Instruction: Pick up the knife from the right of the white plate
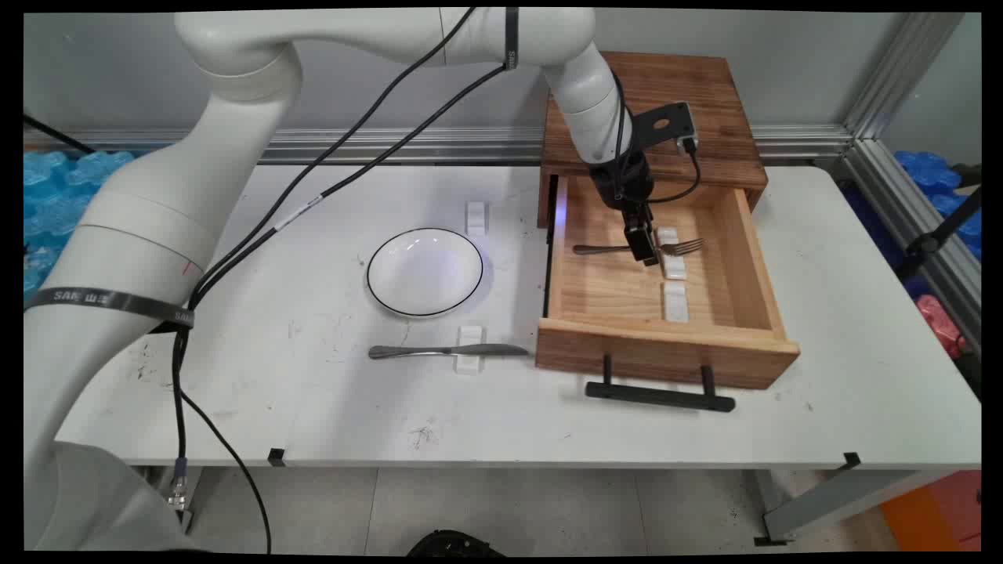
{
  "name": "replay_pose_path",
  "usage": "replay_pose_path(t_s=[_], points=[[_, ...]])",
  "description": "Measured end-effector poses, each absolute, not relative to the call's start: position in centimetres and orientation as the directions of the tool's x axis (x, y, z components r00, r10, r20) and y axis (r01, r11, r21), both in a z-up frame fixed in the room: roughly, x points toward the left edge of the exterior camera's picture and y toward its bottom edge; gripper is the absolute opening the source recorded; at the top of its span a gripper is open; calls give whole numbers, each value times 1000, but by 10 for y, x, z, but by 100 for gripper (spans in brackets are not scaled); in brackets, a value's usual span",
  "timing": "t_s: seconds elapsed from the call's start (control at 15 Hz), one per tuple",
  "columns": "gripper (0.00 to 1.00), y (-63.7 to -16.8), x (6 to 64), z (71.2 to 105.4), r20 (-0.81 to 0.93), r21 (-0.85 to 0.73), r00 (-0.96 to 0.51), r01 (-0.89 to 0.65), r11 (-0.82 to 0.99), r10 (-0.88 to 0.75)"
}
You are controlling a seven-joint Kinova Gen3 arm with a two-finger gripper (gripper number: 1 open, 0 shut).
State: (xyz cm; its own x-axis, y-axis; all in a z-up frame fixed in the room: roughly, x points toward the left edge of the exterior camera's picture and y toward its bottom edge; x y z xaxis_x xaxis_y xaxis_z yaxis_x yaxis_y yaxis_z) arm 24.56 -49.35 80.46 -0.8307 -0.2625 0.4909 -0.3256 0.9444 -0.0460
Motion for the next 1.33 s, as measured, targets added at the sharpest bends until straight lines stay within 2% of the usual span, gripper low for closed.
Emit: replay_pose_path(t_s=[1.33], points=[[100,-434,258,853,585,56,-740,-373,926,-333]])
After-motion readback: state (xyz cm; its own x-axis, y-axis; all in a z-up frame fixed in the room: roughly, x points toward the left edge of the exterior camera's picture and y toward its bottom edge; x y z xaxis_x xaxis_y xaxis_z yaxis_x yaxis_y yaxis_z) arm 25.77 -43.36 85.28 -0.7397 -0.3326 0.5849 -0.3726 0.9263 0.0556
